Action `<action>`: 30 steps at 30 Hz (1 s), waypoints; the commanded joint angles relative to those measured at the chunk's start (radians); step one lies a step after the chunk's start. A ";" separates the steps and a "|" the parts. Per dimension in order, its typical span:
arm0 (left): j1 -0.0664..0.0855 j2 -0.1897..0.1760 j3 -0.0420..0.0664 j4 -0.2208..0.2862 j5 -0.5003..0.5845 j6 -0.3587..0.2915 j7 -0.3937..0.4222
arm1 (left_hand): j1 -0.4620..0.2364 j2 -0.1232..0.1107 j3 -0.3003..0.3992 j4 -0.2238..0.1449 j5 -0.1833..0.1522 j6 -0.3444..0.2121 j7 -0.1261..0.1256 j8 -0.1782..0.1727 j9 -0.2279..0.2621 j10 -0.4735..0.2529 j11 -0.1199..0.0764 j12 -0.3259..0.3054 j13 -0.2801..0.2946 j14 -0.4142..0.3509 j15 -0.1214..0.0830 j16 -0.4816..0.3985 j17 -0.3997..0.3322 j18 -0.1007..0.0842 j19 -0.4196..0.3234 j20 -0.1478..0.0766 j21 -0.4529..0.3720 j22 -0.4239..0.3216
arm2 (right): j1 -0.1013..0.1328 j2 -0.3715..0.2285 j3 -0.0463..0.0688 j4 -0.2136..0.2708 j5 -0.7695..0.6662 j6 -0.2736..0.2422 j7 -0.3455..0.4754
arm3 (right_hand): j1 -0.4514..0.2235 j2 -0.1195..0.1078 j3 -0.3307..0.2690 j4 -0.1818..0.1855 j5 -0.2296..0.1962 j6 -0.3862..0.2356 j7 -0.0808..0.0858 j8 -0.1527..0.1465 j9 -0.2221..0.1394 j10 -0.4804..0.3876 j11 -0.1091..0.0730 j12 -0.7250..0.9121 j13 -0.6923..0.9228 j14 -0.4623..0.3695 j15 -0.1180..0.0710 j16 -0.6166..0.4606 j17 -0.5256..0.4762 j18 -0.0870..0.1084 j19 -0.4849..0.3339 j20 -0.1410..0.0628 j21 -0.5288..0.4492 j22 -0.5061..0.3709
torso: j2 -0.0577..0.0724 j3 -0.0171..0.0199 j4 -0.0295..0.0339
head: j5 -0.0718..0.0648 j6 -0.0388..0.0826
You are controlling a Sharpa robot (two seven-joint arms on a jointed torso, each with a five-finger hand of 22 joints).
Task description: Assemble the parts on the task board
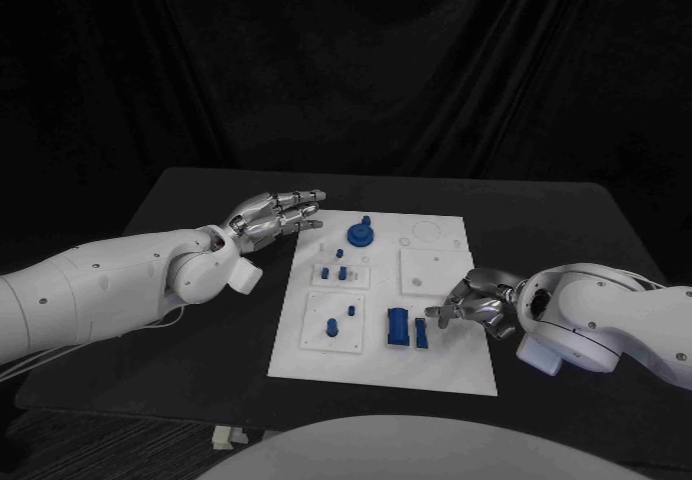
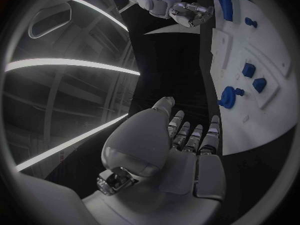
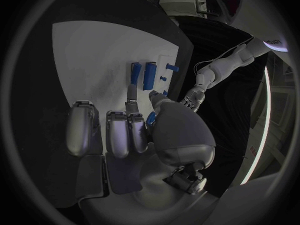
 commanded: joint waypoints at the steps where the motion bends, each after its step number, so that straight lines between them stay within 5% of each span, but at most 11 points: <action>1: -0.001 0.003 0.001 0.001 0.007 0.011 0.010 | -0.002 0.008 0.008 -0.003 0.004 -0.001 0.006 0.003 0.000 -0.002 0.007 0.003 0.000 0.002 0.006 0.004 0.000 -0.019 0.008 -0.001 -0.006 -0.001 | -0.006 -0.003 0.000 0.007 -0.040 0.032 0.026 | 0.027 -0.006 -0.006 -0.013 -0.017 -0.007 -0.006 0.024 0.018 0.104 -0.008 0.003 0.263 0.088 -0.004 0.001 0.170 0.007 0.005 -0.004 0.000 0.192 | -0.002 -0.0011 0.0024 | -0.002 0.000; 9: -0.002 0.002 0.001 0.000 0.007 0.014 0.009 | -0.002 0.008 0.010 -0.004 0.005 -0.001 0.007 0.003 0.000 -0.002 0.007 0.003 0.000 0.002 0.006 0.005 0.000 -0.019 0.008 -0.001 -0.006 -0.002 | -0.044 -0.003 0.000 0.008 -0.124 0.102 0.002 | 0.068 -0.011 -0.066 -0.010 -0.090 -0.061 -0.031 0.221 0.200 0.104 -0.033 0.003 0.263 0.087 -0.022 -0.001 0.165 0.008 0.003 -0.021 -0.004 0.191 | -0.003 -0.0024 -0.0027 | 0.006 0.000; 10: -0.002 0.002 0.001 0.000 0.007 0.014 0.008 | -0.002 0.008 0.010 -0.004 0.005 -0.001 0.007 0.003 0.000 -0.002 0.007 0.003 0.000 0.002 0.006 0.005 0.000 -0.019 0.008 -0.001 -0.006 -0.002 | -0.047 -0.002 0.000 0.008 -0.132 0.106 -0.001 | 0.072 -0.012 -0.085 -0.004 -0.112 -0.073 -0.040 0.288 0.265 0.104 -0.042 0.003 0.263 0.088 -0.027 -0.001 0.165 0.008 0.004 -0.026 -0.005 0.191 | -0.002 -0.0022 -0.0012 | 0.005 0.000; 17: -0.004 0.001 0.001 -0.001 0.007 0.019 0.006 | -0.003 0.008 0.013 -0.005 0.005 -0.001 0.007 0.003 0.000 -0.002 0.008 0.003 0.000 0.002 0.006 0.005 0.000 -0.019 0.007 -0.001 -0.006 -0.003 | -0.062 0.008 0.000 0.004 -0.168 0.125 -0.018 | 0.072 -0.015 -0.127 0.024 -0.158 -0.115 -0.060 0.431 0.425 0.104 -0.054 0.003 0.263 0.087 -0.043 -0.002 0.163 0.009 0.003 -0.038 -0.008 0.190 | -0.001 -0.0006 -0.0019 | 0.003 0.000; 24: -0.004 0.002 0.001 -0.002 0.007 0.021 0.004 | -0.003 0.008 0.013 -0.005 0.005 -0.001 0.007 0.003 0.000 -0.002 0.008 0.003 0.000 0.002 0.006 0.005 0.000 -0.019 0.007 -0.001 -0.006 -0.003 | -0.067 0.012 0.000 0.004 -0.175 0.131 -0.026 | 0.065 -0.016 -0.142 0.039 -0.161 -0.088 -0.065 0.497 0.492 0.104 -0.059 0.003 0.263 0.087 -0.046 -0.003 0.162 0.009 0.003 -0.042 -0.009 0.190 | 0.000 0.0002 0.0000 | 0.001 0.000; 30: -0.005 0.002 0.001 -0.003 0.007 0.022 0.002 | -0.003 0.008 0.016 -0.006 0.006 -0.002 0.008 0.003 0.000 -0.002 0.009 0.003 0.000 0.002 0.007 0.005 0.000 -0.020 0.008 -0.001 -0.006 -0.003 | -0.068 0.017 0.000 0.002 -0.176 0.132 -0.032 | 0.061 -0.014 -0.147 0.046 -0.162 -0.083 -0.067 0.512 0.508 0.104 -0.061 0.003 0.263 0.087 -0.048 -0.003 0.162 0.009 0.003 -0.044 -0.010 0.190 | 0.000 -0.0011 -0.0017 | 0.003 0.000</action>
